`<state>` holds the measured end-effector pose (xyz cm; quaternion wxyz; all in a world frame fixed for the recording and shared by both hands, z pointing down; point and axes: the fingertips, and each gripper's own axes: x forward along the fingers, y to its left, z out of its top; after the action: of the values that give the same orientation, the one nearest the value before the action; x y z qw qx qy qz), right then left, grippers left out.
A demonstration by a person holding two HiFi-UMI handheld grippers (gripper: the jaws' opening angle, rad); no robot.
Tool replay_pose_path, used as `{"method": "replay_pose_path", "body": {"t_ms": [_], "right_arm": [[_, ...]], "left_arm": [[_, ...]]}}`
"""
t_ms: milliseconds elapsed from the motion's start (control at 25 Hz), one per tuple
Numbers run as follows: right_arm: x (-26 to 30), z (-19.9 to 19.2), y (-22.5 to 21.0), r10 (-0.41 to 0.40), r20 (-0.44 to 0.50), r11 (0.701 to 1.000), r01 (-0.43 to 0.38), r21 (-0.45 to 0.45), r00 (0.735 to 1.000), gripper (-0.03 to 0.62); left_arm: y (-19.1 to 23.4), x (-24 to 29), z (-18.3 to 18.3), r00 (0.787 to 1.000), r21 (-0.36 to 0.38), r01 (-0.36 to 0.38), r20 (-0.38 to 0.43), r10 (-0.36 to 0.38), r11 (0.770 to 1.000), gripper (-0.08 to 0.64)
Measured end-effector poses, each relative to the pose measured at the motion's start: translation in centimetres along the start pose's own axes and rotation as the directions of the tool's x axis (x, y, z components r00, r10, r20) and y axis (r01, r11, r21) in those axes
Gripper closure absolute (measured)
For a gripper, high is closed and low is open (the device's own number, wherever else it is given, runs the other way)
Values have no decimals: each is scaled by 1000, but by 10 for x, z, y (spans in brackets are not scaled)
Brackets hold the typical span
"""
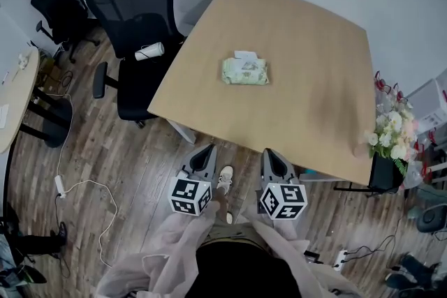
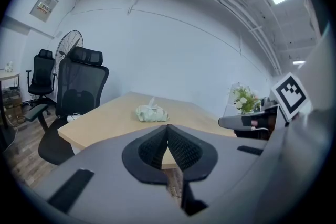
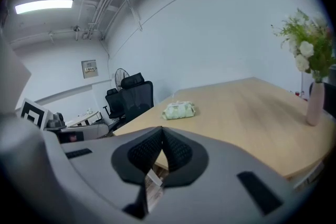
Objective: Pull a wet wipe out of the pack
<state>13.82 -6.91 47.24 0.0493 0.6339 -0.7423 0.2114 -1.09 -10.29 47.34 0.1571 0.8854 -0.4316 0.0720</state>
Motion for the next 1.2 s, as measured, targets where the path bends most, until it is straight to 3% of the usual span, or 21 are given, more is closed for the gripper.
{"method": "replay_pose_path", "body": {"t_ms": [680,1200], "right_arm": [[114,57,-29,-14,-8,1000,14,-4,1000,582],[174,74,-43,-44,-26,999,44,-9,999,583]], "left_arm": [[61,106,46,1000,-1,14,-19,-14,1000,549],[91,165,60,998,-9,52,-26,-53,999,549]]}}
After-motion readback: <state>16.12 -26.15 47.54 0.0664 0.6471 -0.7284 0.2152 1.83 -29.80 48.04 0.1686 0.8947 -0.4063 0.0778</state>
